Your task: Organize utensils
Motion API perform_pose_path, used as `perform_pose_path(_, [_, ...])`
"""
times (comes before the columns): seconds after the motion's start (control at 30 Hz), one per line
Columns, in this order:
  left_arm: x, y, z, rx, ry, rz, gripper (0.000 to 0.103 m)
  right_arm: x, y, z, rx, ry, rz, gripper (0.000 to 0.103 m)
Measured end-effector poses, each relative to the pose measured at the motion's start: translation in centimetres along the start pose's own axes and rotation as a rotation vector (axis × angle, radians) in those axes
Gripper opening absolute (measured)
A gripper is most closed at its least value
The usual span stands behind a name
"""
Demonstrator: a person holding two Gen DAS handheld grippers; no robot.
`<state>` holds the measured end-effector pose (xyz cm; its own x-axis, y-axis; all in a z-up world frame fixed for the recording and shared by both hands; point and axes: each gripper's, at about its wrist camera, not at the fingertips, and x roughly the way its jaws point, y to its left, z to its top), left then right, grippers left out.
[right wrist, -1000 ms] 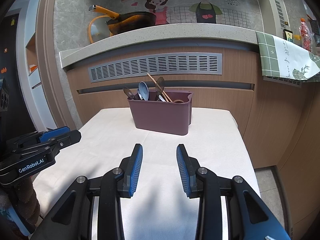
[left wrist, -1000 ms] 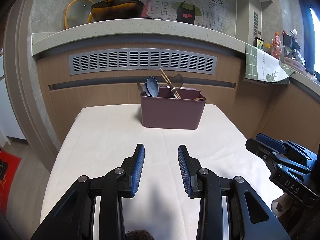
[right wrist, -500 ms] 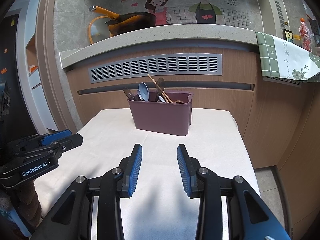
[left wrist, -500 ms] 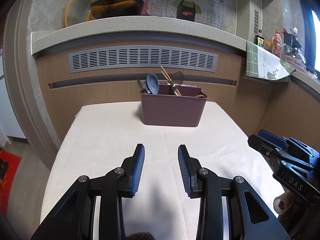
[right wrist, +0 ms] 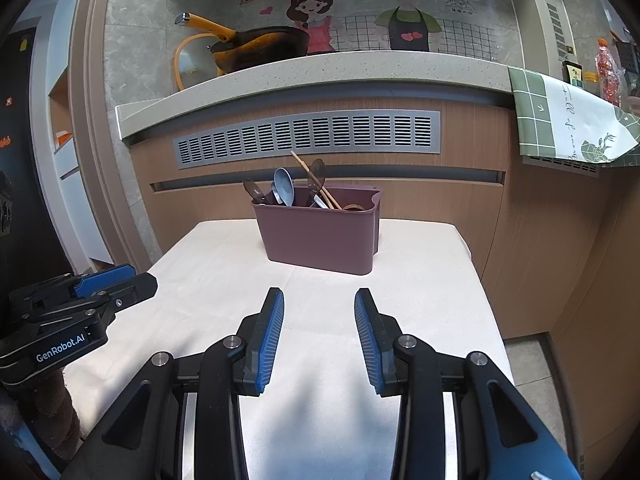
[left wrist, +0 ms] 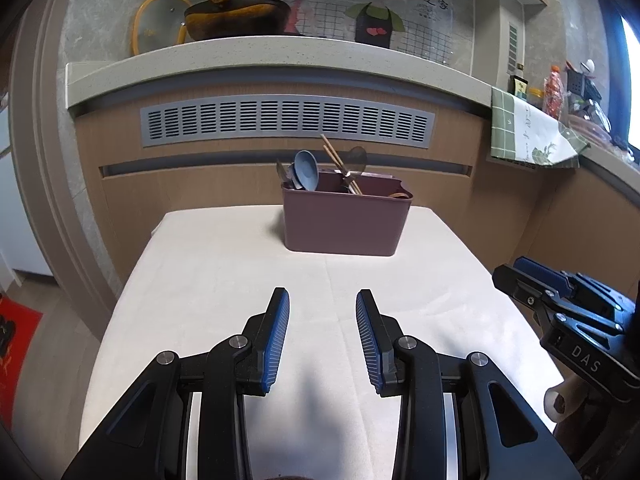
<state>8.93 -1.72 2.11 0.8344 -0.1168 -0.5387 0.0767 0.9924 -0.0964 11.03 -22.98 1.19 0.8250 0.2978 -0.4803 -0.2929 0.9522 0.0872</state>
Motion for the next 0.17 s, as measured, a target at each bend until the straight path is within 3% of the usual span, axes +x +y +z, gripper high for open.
perform_pose_path(0.17, [-0.1,1.7,-0.4,-0.064,0.008,0.014,0.036,0.3,0.4,0.1,-0.009,0.008,0.002,0.036])
